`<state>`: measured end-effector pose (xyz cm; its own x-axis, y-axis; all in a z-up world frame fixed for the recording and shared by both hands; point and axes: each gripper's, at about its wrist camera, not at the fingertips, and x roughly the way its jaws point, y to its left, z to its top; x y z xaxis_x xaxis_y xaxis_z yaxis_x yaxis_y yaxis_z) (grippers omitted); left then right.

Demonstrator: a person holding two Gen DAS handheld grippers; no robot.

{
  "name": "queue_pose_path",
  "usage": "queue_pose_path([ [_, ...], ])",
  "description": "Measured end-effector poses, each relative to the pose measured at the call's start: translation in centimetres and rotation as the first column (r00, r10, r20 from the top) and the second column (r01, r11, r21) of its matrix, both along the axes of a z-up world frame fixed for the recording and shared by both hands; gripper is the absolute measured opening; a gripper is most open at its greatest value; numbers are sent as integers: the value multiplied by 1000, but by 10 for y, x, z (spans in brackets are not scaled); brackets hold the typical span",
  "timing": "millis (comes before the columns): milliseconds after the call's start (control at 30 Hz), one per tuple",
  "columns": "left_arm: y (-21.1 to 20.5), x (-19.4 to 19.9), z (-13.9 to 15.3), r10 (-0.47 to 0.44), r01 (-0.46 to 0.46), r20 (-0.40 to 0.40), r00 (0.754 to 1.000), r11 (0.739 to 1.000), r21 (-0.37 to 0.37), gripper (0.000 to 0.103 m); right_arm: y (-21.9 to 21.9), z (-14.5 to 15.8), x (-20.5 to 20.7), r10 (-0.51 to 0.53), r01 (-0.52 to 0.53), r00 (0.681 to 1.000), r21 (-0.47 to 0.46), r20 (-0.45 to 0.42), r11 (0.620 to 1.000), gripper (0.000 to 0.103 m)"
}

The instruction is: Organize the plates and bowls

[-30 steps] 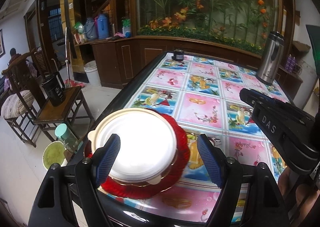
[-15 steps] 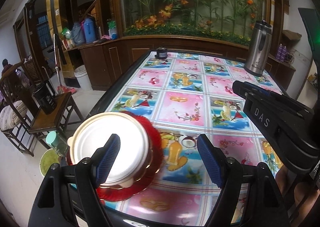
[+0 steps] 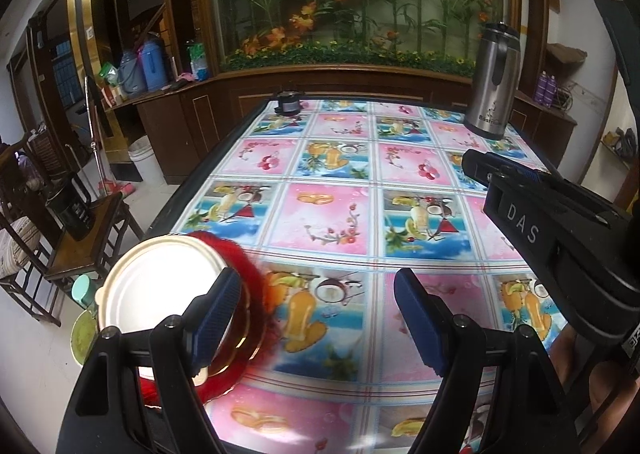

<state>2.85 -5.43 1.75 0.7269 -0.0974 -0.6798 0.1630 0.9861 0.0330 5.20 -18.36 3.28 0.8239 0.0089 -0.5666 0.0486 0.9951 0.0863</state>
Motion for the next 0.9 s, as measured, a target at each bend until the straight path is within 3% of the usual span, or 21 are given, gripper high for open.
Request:
queue_pose_path([
  [900, -50, 7, -5, -79, 80, -39, 996, 996, 30, 79, -47, -2, 5, -72, 72, 997, -2, -6, 997, 12],
])
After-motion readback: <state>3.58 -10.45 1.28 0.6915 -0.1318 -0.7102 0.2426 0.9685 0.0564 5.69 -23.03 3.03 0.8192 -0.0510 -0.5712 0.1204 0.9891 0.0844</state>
